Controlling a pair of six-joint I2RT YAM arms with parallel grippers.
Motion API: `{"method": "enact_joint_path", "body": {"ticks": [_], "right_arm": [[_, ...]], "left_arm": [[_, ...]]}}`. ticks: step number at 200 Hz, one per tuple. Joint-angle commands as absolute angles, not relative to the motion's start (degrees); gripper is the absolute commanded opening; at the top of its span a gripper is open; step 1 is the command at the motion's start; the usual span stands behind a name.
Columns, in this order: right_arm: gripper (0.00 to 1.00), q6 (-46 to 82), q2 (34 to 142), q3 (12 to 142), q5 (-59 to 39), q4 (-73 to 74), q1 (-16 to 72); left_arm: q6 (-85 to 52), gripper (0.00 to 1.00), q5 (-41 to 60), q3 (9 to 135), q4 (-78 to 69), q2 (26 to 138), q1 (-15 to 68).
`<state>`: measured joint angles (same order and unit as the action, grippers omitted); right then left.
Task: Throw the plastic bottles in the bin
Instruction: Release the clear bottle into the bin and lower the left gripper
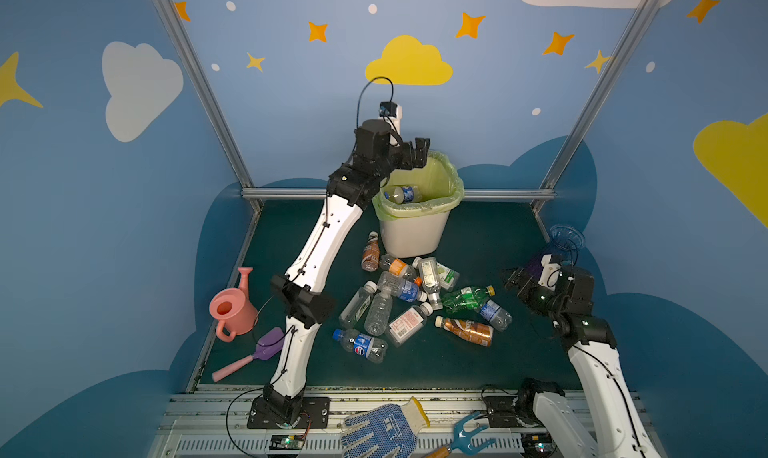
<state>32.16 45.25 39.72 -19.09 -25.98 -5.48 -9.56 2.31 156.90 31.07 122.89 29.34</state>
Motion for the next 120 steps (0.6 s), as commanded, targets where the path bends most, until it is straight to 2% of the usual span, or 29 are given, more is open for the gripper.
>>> {"method": "enact_joint_path", "body": {"ticks": [1, 22, 41, 60, 88, 120], "right_arm": [[0.98, 32.5, 44.41, 39.51, -19.64, -26.33, -5.27], [0.98, 33.32, 43.88, 39.03, -19.29, -27.04, -5.23], [0.98, 34.58, 43.8, 38.78, -19.29, -27.4, -5.24], [0.98, 35.96, 44.52, 38.76, -20.18, -26.86, -4.97], [0.98, 37.4, 46.22, 37.18, -20.47, -25.96, -3.47], [0.98, 37.63, 47.41, 36.56, -18.95, -24.89, -1.1]], "left_arm": [[-7.06, 1.0, 1.58, 159.4, 26.76, 115.07, 29.97], [-6.35, 1.0, 1.0, 154.68, 29.5, 112.17, 29.95], [-5.67, 1.0, 0.26, 145.25, 29.12, 107.74, 30.05], [-5.62, 1.0, -0.79, 129.22, 24.64, 100.59, 30.09], [-6.99, 1.0, -4.33, 101.29, 10.02, 87.76, 29.97], [-11.34, 1.0, -11.74, 84.67, 13.93, 78.82, 28.75]]}}
